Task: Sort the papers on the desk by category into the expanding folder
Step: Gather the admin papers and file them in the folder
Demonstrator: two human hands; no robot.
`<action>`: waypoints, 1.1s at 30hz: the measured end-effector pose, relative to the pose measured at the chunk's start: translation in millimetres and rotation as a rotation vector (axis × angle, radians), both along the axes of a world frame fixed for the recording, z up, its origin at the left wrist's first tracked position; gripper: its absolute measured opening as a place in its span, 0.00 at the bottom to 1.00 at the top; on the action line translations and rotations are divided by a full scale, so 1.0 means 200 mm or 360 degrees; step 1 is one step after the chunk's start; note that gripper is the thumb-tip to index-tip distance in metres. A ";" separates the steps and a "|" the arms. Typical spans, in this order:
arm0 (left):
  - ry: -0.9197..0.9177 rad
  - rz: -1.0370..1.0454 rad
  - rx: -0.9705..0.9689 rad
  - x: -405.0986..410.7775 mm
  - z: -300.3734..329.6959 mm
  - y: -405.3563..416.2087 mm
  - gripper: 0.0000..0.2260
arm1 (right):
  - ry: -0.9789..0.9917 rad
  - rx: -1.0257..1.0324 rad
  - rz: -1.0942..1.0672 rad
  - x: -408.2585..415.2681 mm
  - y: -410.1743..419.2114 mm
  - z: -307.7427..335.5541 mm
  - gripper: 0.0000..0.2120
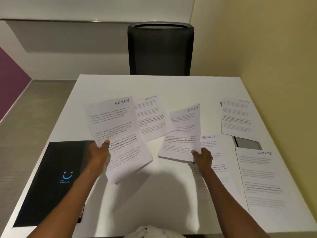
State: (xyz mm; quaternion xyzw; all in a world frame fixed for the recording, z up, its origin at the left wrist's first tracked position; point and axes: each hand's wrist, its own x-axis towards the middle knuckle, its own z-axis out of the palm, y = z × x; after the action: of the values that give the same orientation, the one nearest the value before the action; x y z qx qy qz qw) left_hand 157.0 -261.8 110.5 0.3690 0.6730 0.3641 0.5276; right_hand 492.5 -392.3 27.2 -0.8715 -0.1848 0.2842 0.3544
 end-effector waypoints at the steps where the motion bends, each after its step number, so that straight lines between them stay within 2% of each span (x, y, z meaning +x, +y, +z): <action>1: -0.0019 -0.0012 0.0004 0.01 0.00 0.00 0.13 | 0.0006 0.0013 -0.0017 0.00 -0.03 0.01 0.11; 5: 0.0119 -0.0054 0.0077 0.02 0.01 0.00 0.06 | 0.0009 0.0049 -0.0114 0.03 -0.12 0.03 0.11; 8: 0.0192 -0.0089 0.0102 0.01 0.05 0.01 0.13 | 0.0005 0.0054 -0.0121 0.02 -0.18 0.05 0.11; 14: 0.0275 -0.0218 0.0083 0.03 -0.06 0.03 0.13 | 0.0159 0.0209 -0.0059 -0.09 -0.26 0.22 0.07; 18: 0.0179 -0.0341 -0.0035 0.05 -0.12 0.02 0.14 | 0.0277 0.0268 0.0106 -0.19 -0.25 0.29 0.06; 23: -0.0190 -0.0509 -0.0198 0.07 -0.09 -0.01 0.12 | 0.0438 0.0287 0.0360 -0.34 -0.20 0.37 0.04; 25: -0.0292 -0.0552 -0.0238 0.09 -0.06 -0.03 0.12 | 0.0476 0.0254 0.0472 -0.37 -0.18 0.40 0.08; 29: -0.0341 -0.0684 -0.0297 0.06 -0.04 -0.03 0.12 | 0.0334 0.0056 0.0637 -0.36 -0.10 0.47 0.16; 33: -0.0409 -0.0809 -0.0311 0.06 -0.03 -0.05 0.13 | 0.0604 0.0342 0.0594 -0.33 -0.02 0.54 0.19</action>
State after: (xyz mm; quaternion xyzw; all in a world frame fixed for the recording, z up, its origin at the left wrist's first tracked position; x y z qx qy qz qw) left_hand 169.6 -271.1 104.1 0.4240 0.5185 0.1976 0.7157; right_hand 426.2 -395.3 135.8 -0.7110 -0.3015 0.4815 0.4144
